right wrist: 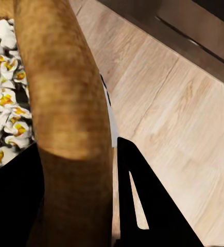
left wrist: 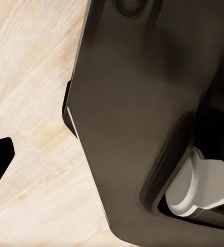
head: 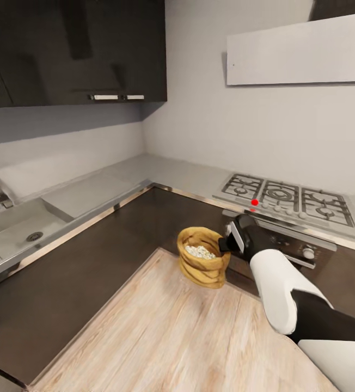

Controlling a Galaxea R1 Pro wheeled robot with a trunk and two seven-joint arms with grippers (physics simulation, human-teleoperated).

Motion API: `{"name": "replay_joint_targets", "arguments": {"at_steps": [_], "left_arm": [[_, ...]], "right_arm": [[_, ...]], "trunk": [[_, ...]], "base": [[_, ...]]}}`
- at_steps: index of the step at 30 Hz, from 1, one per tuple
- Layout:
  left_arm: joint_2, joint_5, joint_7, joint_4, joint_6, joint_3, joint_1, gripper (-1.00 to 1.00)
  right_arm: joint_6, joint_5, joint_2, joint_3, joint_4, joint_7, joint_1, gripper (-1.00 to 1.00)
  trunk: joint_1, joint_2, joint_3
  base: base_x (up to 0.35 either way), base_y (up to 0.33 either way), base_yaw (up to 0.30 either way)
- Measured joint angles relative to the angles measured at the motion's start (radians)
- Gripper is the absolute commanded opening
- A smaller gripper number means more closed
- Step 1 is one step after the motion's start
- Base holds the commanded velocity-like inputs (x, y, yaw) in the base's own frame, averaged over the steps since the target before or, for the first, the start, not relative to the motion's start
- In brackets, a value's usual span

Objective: In the kitchen, take the popcorn bag from the countertop, put it into the microwave, and heat it until the popcorn is cooked so the cooked popcorn ends up inside the bag.

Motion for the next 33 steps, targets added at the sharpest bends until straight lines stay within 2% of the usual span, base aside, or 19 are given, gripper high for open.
{"name": "replay_joint_targets", "arguments": {"at_steps": [3, 5, 16, 21, 27, 33], "left_arm": [[0.000, 0.000, 0.000, 0.000, 0.000, -0.001, 0.000, 1.00], [0.000, 0.000, 0.000, 0.000, 0.000, -0.001, 0.000, 1.00], [0.000, -0.002, 0.000, 0.000, 0.000, -0.001, 0.000, 1.00], [0.000, -0.002, 0.000, 0.000, 0.000, -0.001, 0.000, 1.00], [0.001, 0.000, 0.000, 0.000, 0.000, -0.001, 0.000, 1.00], [0.001, 0.002, 0.000, 0.000, 0.000, 0.000, 0.000, 1.00]], "right_arm": [[0.000, 0.007, -0.034, 0.000, -0.002, 0.000, -0.001, -1.00], [0.000, 0.002, -0.045, 0.000, -0.009, 0.000, -0.001, -1.00], [0.000, 0.003, -0.048, 0.001, -0.022, -0.002, -0.001, -1.00], [0.000, 0.002, -0.041, 0.004, -0.113, -0.003, -0.001, -1.00], [0.000, 0.000, -0.038, 0.004, -0.118, 0.000, -0.001, -1.00], [0.000, 0.001, -0.048, 0.000, -0.118, 0.000, -0.001, -1.00]], "trunk": [[0.000, 0.000, 0.000], [0.000, 0.000, 0.000], [0.000, 0.000, 0.000], [0.000, 0.000, 0.000], [0.000, 0.000, 0.000], [0.000, 0.000, 0.006]], "base": [[-0.001, 0.000, 0.000], [0.000, 0.000, 0.000], [0.000, 0.000, 0.000], [0.000, 0.000, 0.000], [0.000, 0.000, 0.000], [0.000, 0.000, 0.000]]}}
